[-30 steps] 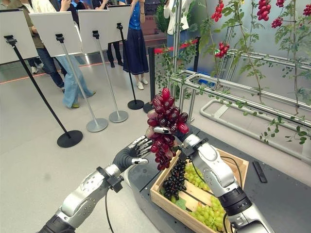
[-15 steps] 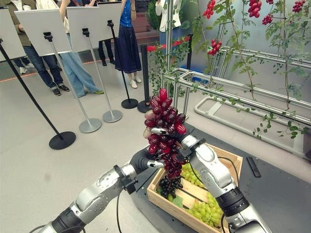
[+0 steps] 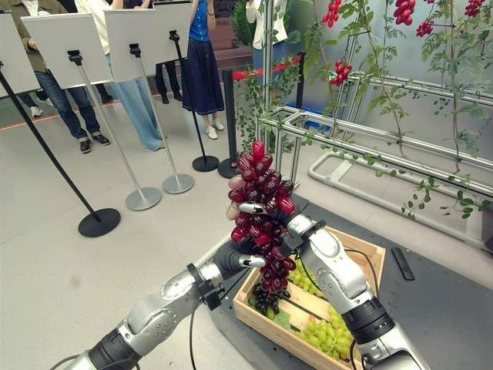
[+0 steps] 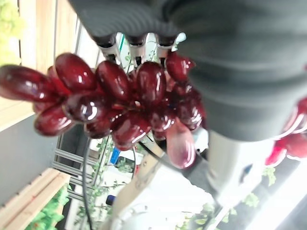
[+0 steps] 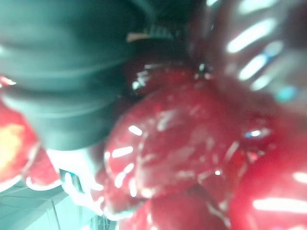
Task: Pick up the fruits from the basket on one side to the basket on the other side
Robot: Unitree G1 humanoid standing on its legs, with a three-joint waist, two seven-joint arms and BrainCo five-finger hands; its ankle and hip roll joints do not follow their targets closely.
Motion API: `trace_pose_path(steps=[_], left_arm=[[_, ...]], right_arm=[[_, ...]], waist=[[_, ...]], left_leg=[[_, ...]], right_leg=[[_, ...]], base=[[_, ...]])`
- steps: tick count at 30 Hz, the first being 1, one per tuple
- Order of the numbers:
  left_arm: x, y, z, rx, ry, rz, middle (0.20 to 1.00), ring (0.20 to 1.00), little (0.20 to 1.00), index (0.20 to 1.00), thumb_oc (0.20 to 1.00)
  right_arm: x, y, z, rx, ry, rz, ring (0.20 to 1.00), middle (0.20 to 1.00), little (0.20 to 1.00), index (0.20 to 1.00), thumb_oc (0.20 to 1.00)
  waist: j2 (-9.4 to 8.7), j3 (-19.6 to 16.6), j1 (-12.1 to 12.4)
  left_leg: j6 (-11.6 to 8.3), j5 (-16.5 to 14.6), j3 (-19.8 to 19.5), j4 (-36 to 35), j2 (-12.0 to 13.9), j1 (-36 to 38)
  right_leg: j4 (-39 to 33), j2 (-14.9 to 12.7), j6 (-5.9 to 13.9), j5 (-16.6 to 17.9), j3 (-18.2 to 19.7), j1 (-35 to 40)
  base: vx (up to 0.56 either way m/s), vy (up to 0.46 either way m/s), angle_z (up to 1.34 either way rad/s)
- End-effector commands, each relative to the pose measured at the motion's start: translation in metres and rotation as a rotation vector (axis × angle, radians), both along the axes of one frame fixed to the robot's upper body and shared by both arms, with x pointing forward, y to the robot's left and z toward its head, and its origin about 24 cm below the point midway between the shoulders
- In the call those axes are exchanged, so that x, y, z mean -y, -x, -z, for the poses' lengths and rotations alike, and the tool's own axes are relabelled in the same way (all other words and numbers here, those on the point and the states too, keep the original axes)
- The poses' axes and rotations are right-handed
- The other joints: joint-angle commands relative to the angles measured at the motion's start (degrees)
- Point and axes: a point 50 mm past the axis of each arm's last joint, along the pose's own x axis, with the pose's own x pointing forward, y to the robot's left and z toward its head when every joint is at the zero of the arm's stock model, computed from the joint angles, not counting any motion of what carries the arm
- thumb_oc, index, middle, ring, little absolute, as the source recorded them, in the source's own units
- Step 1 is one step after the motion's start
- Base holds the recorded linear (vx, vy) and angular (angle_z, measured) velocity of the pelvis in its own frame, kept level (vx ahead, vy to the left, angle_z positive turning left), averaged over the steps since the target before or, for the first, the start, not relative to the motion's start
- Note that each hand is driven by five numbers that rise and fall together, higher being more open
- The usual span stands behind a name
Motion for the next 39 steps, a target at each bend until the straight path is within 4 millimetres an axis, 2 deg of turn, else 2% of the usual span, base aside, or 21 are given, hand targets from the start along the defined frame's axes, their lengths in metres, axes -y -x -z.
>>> trace_pose_path(steps=[1,20,24,25,26,27,28,29,31,33,35,39], left_arm=[[0.023,-0.011,-0.033,0.096,0.106,0.072,0.200,0.200,0.200,0.200,0.200],[0.011,-0.013,-0.027,0.095,0.091,0.014,0.200,0.200,0.200,0.200,0.200],[0.002,-0.016,-0.024,0.104,0.078,-0.027,0.200,0.200,0.200,0.200,0.200],[-0.003,-0.017,-0.022,0.100,0.075,-0.046,0.200,0.200,0.200,0.200,0.200],[-0.009,-0.017,-0.020,0.104,0.063,-0.071,0.200,0.200,0.200,0.200,0.200],[-0.019,-0.019,-0.021,0.118,0.050,-0.100,0.200,0.200,0.200,0.200,0.200],[-0.019,-0.019,-0.021,0.118,0.050,-0.100,0.200,0.200,0.200,0.200,0.200],[-0.034,-0.020,-0.024,0.155,0.028,-0.148,0.200,0.200,0.200,0.200,0.200],[-0.048,-0.020,-0.024,0.173,0.010,-0.193,0.200,0.200,0.200,0.200,0.200],[-0.048,-0.020,-0.024,0.173,0.010,-0.194,0.200,0.200,0.200,0.200,0.200],[-0.073,-0.018,-0.026,0.204,-0.009,-0.296,0.200,0.200,0.200,0.200,0.200],[-0.088,-0.016,-0.027,0.228,-0.011,-0.373,0.200,0.200,0.200,0.200,0.200]], right_arm=[[-0.020,0.008,-0.058,0.237,-0.143,-0.101,0.200,0.200,0.200,0.200,0.200],[-0.011,0.007,-0.053,0.231,-0.148,-0.060,0.200,0.200,0.200,0.200,0.200],[-0.005,0.006,-0.051,0.223,-0.155,-0.031,0.200,0.200,0.200,0.200,0.200],[-0.002,0.005,-0.050,0.220,-0.156,-0.022,0.438,0.438,0.438,0.438,0.438],[0.000,0.006,-0.048,0.206,-0.159,-0.012,1.000,1.000,1.000,1.000,1.000],[0.003,0.005,-0.046,0.203,-0.154,-0.002,1.000,1.000,1.000,1.000,1.000],[0.003,0.005,-0.046,0.203,-0.154,-0.002,1.000,1.000,1.000,1.000,1.000],[0.009,0.005,-0.046,0.199,-0.168,0.018,1.000,1.000,1.000,1.000,1.000],[0.013,0.006,-0.045,0.193,-0.175,0.031,1.000,1.000,1.000,1.000,1.000],[0.013,0.006,-0.045,0.192,-0.175,0.031,1.000,1.000,1.000,1.000,1.000],[0.025,0.006,-0.033,0.147,-0.174,0.075,1.000,1.000,1.000,1.000,1.000],[0.032,0.007,-0.025,0.116,-0.176,0.096,1.000,1.000,1.000,1.000,1.000]], waist=[[-1.93,-0.5,-0.7],[-1.88,-0.7,-0.5],[-1.88,-0.6,-0.4],[-1.89,-0.6,-0.4],[-1.90,-0.6,-0.2],[-2.00,-0.6,0.1],[-2.01,-0.6,0.0],[-2.07,-0.6,0.6],[-2.21,-0.6,1.1],[-2.23,-0.6,1.1],[-2.47,-0.5,2.2],[-2.81,-0.4,2.9]], left_leg=[[1.99,-6.6,0.2,1.6,-1.7,2.7],[2.07,-6.6,0.1,1.3,-1.7,3.0],[2.06,-6.6,0.0,1.4,-1.6,3.0],[2.05,-6.6,0.0,1.4,-1.6,2.9],[2.05,-6.6,-0.1,1.5,-1.5,2.9],[2.04,-6.5,-0.3,1.5,-1.6,2.8],[2.04,-6.5,-0.4,1.5,-1.6,2.8],[2.00,-6.5,-0.7,1.5,-1.6,2.8],[1.99,-6.5,-1.2,1.6,-1.7,2.7],[1.99,-6.5,-1.2,1.6,-1.7,2.7],[1.99,-6.6,-1.9,1.8,-1.8,2.6],[2.10,-6.8,-2.3,2.0,-1.9,2.7]], right_leg=[[4.1,-3.1,4.29,-1.3,-1.2,-1.4],[4.0,-3.1,4.24,-1.3,-1.3,-1.2],[4.0,-3.0,4.22,-1.4,-1.4,-1.1],[4.0,-3.0,4.22,-1.4,-1.5,-1.2],[4.0,-3.0,4.19,-1.5,-1.5,-1.2],[4.1,-3.0,4.14,-1.5,-1.6,-1.1],[4.1,-3.0,4.14,-1.6,-1.6,-1.1],[4.3,-3.1,4.02,-1.7,-1.9,-1.0],[4.4,-3.2,3.97,-1.8,-2.4,-0.9],[4.4,-3.2,3.98,-1.9,-2.4,-0.9],[4.7,-3.4,4.02,-1.9,-3.4,-0.5],[4.9,-3.6,4.15,-1.9,-4.2,-0.1]], base=[[0.00,0.000,0.00],[0.00,0.000,0.00],[0.00,0.000,0.00],[0.00,0.000,0.00],[-0.01,-0.033,0.00],[0.00,0.000,0.00],[0.00,-0.032,0.02],[0.00,0.000,0.00],[0.00,-0.009,0.07],[0.00,0.006,0.14],[-0.01,0.036,0.10],[0.00,0.033,0.16]])
